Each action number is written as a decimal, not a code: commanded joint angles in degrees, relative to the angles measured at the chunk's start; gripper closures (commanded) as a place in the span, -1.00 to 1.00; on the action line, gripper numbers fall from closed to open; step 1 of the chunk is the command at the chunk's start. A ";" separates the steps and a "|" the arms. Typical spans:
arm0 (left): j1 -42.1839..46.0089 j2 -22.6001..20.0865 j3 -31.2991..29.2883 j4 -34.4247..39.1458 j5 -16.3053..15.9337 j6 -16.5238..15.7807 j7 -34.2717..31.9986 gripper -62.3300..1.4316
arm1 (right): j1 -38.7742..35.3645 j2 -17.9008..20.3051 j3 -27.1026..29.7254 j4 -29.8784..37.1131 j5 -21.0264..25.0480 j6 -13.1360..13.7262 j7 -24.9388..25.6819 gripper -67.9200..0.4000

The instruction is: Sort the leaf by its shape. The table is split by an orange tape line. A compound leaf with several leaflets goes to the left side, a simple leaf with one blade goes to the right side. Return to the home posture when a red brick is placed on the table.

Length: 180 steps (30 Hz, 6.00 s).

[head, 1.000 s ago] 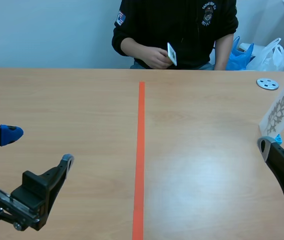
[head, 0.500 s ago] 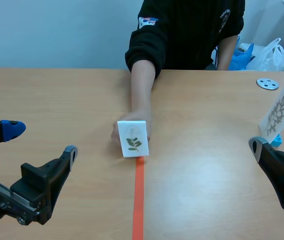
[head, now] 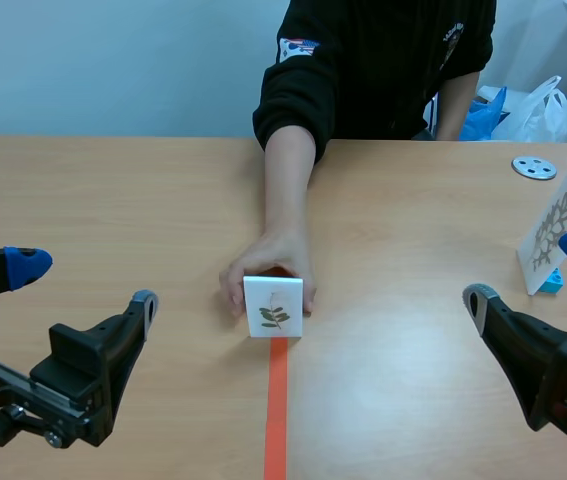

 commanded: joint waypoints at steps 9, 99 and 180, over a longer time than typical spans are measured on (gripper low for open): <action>-0.17 -2.64 0.04 1.33 0.02 0.09 -0.68 -0.93 | 0.37 2.91 0.33 1.05 0.35 0.68 1.40 -1.00; -0.17 -2.62 0.04 1.33 1.53 -1.20 0.68 -0.93 | 45.44 -16.50 -41.42 -51.84 -23.61 -18.45 6.64 0.01; -0.17 -2.64 0.02 1.33 1.53 -1.22 0.55 -0.93 | 27.71 -5.03 -4.92 -38.82 -1.01 -22.29 1.31 0.94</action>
